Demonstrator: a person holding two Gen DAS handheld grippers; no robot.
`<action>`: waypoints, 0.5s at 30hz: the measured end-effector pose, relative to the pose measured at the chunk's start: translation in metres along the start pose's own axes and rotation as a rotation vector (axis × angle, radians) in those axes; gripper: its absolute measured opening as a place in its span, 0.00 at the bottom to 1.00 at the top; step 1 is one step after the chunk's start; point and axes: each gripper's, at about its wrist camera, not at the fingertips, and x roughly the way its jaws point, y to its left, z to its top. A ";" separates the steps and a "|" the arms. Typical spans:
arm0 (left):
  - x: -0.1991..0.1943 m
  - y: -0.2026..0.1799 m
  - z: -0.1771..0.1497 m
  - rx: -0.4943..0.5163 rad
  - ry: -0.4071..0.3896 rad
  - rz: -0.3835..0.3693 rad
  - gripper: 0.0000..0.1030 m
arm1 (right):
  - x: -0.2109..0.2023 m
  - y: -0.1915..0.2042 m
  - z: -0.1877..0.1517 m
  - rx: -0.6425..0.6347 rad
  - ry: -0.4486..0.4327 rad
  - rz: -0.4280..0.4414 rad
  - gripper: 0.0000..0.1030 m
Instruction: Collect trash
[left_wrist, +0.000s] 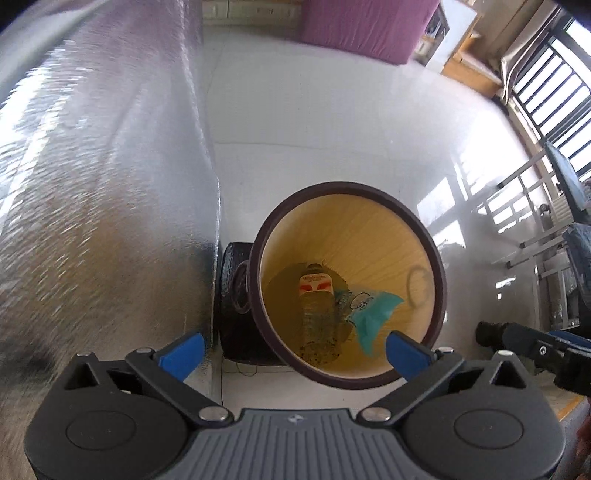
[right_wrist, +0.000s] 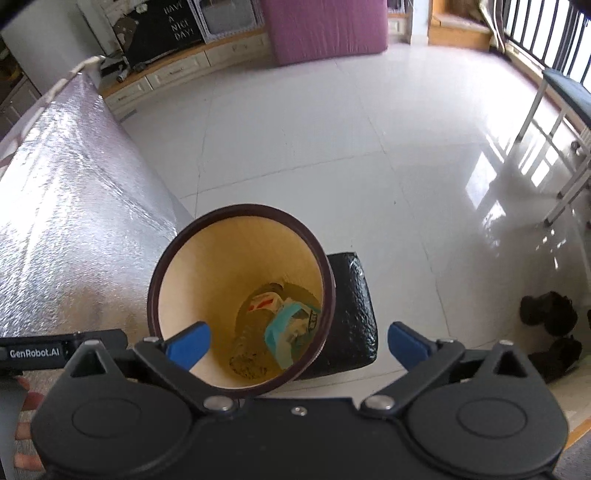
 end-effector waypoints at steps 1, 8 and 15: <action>-0.006 0.001 -0.004 0.001 -0.012 -0.001 1.00 | -0.005 0.001 -0.003 -0.005 -0.013 -0.001 1.00; -0.054 0.002 -0.029 0.019 -0.119 -0.020 1.00 | -0.043 0.005 -0.026 -0.050 -0.102 -0.010 1.00; -0.103 -0.007 -0.064 0.063 -0.233 -0.051 1.00 | -0.088 0.012 -0.051 -0.075 -0.210 0.003 1.00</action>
